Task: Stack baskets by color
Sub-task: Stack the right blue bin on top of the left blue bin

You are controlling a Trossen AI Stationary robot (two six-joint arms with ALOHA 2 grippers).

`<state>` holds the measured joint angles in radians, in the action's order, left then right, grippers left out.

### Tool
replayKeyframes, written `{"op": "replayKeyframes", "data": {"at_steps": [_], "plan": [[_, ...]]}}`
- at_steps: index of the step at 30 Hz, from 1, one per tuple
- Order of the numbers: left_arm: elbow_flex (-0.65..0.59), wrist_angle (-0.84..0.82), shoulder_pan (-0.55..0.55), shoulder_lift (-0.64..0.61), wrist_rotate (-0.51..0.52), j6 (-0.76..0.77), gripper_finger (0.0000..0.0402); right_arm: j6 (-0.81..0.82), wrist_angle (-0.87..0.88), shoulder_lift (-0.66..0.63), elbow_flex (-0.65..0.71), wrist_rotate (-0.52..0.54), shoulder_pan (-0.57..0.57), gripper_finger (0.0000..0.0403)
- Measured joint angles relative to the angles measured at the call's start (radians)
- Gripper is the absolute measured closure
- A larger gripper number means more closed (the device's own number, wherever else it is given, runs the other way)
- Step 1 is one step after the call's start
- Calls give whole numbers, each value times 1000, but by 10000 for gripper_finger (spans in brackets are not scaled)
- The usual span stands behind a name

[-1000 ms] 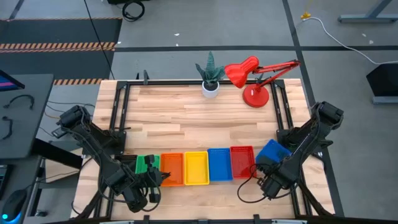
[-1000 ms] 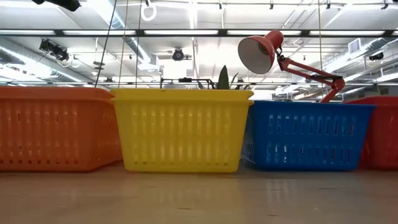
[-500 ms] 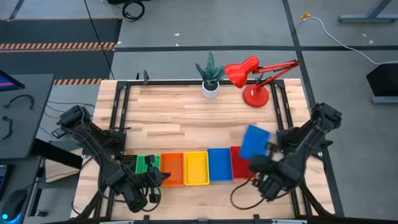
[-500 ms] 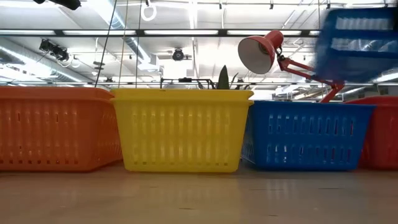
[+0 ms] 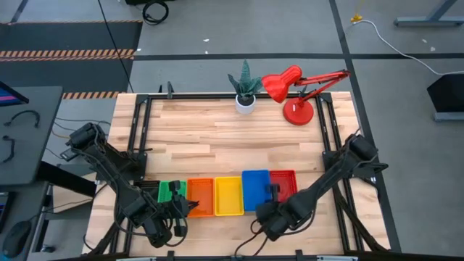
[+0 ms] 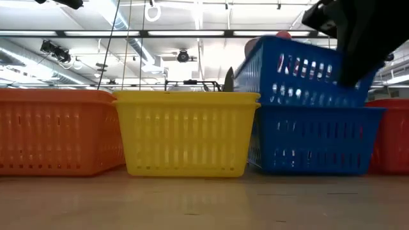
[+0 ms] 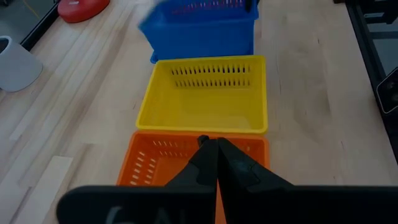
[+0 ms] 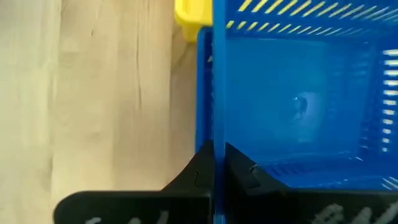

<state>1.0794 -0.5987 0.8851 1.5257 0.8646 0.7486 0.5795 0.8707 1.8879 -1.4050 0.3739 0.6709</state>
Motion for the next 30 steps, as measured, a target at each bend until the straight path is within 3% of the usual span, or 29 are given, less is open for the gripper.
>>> {"op": "replayKeyframes", "data": {"at_steps": [7,10,14,23,27,30], "plan": [[0,1,0,0,0,0,395,94,0,25,-29,-148,3,395],[0,1,0,0,0,0,395,122,-3,25,-30,-166,3,391],[0,2,0,0,0,0,395,120,-28,26,-30,-143,-1,361],[0,2,0,0,0,0,395,63,-33,-42,-29,-181,-46,252],[0,2,0,0,0,6,395,70,-126,-74,-29,-260,-24,245],[0,2,0,0,0,7,395,73,-257,-67,-29,-296,11,260]]}}
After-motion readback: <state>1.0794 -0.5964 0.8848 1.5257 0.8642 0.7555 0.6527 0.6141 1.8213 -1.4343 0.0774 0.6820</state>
